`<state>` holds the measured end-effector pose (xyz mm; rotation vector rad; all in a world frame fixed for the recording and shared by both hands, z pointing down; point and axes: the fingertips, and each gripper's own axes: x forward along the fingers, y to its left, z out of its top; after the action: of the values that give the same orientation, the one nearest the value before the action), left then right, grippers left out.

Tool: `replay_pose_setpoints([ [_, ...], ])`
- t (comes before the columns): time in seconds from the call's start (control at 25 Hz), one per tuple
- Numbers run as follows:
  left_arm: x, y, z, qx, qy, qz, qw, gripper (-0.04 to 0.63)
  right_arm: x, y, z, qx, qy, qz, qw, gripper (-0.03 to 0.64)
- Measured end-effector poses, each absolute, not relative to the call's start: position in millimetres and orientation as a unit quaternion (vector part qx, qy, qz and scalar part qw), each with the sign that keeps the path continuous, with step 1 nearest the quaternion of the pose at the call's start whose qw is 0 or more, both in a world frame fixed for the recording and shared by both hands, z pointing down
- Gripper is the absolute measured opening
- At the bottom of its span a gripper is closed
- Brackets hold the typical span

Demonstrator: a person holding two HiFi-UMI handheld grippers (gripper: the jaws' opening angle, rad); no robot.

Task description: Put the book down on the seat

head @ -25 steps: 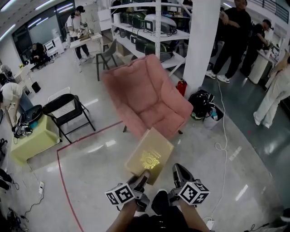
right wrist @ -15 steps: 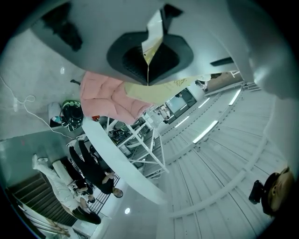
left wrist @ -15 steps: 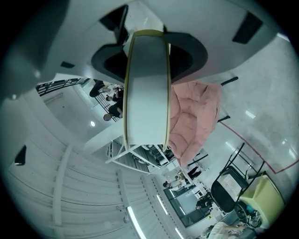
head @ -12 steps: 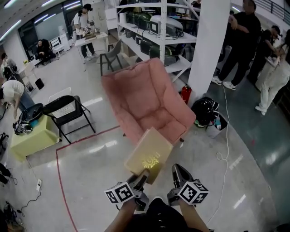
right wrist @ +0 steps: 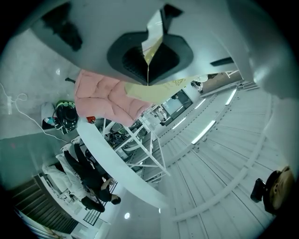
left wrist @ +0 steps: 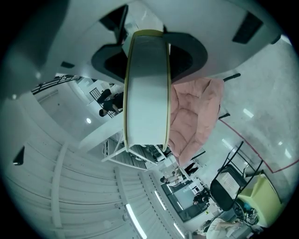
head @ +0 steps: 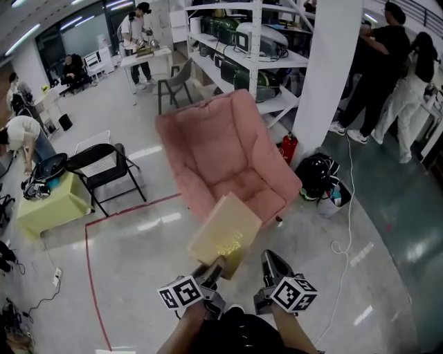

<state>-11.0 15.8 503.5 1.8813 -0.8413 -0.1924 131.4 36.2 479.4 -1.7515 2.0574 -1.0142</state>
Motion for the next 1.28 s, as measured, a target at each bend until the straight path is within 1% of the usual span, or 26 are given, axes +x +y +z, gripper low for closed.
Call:
replay_pose_setpoints([
  [0.4,-5,7,511,0.773,-0.371,-0.063,0.51,0.232,140,22,489,-0.599,0.7,-0.367,0.133,0.012],
  [0.72,7,-30,504,0.78,-0.366,-0.069,0.502,0.232,151,-13,490,-0.596,0.698,-0.371,0.14,0.012],
  [0.96,22,-70,509,0.777,-0.363,-0.064,0.51,0.232,157,-58,495,-0.59,0.701,-0.379,0.128,0.012],
  [1.28,41,-150,512,0.777,-0.357,-0.057,0.515,0.232,179,-132,492,-0.599,0.696,-0.378,0.119,0.013],
])
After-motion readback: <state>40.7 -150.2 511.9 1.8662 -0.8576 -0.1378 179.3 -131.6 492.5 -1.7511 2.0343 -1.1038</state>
